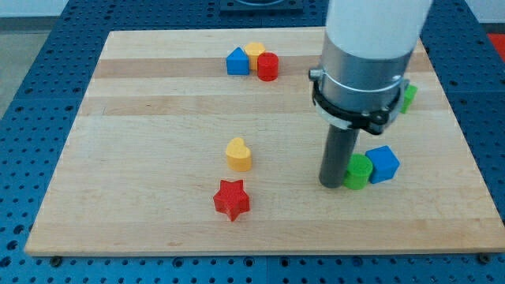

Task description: Bring the red star near to the left side of the green circle

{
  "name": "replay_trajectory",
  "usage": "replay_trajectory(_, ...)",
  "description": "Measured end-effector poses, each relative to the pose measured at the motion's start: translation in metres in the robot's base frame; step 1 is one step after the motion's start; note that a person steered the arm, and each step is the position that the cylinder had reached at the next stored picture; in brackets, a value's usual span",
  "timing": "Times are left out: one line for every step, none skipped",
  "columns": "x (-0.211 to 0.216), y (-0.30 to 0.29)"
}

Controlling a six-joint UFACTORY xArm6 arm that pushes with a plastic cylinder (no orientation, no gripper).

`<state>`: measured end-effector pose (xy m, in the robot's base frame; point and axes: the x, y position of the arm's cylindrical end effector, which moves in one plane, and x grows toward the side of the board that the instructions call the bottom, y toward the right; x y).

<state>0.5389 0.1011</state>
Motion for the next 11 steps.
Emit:
replay_trajectory(0.035, 0.04)
replay_trajectory(0.035, 0.031)
replay_trajectory(0.035, -0.015)
replay_trajectory(0.053, -0.074)
replay_trajectory(0.08, -0.134)
replay_trajectory(0.08, -0.15)
replay_trajectory(0.058, -0.18)
replay_trajectory(0.025, -0.18)
replay_trajectory(0.025, -0.159)
replay_trajectory(0.025, -0.103)
replay_trajectory(0.025, -0.028)
